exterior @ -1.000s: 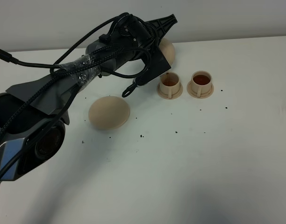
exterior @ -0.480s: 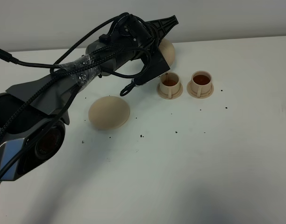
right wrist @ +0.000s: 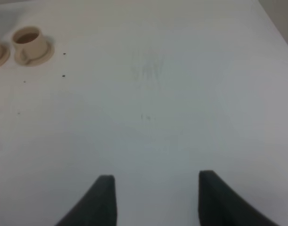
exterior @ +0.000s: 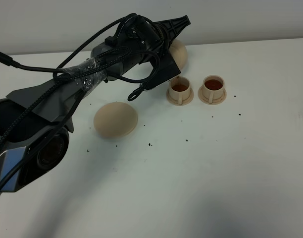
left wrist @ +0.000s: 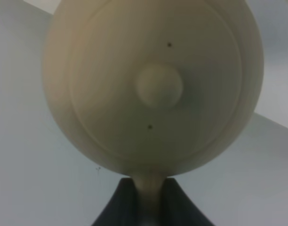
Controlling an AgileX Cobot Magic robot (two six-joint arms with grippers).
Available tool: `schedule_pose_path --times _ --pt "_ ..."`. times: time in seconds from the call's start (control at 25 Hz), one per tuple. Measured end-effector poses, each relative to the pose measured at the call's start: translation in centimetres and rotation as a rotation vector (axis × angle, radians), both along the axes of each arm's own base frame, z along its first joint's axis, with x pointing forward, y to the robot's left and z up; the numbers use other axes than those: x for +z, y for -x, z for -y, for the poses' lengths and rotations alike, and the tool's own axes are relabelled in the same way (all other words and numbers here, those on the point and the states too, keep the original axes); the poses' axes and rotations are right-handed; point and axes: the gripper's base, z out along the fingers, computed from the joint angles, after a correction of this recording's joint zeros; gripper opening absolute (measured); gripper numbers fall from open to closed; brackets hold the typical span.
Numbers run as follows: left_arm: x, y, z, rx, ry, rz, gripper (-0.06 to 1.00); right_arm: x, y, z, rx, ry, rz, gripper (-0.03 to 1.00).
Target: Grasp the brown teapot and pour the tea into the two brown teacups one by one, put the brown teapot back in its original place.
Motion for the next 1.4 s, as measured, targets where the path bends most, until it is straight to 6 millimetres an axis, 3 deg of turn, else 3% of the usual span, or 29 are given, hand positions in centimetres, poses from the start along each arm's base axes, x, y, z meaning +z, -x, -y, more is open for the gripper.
schedule_pose_path --times 1.4 --pt "0.21 -0.08 0.41 -0.071 -0.018 0.033 0.16 0.0 0.0 0.0 0.0 0.0 0.0 0.43"
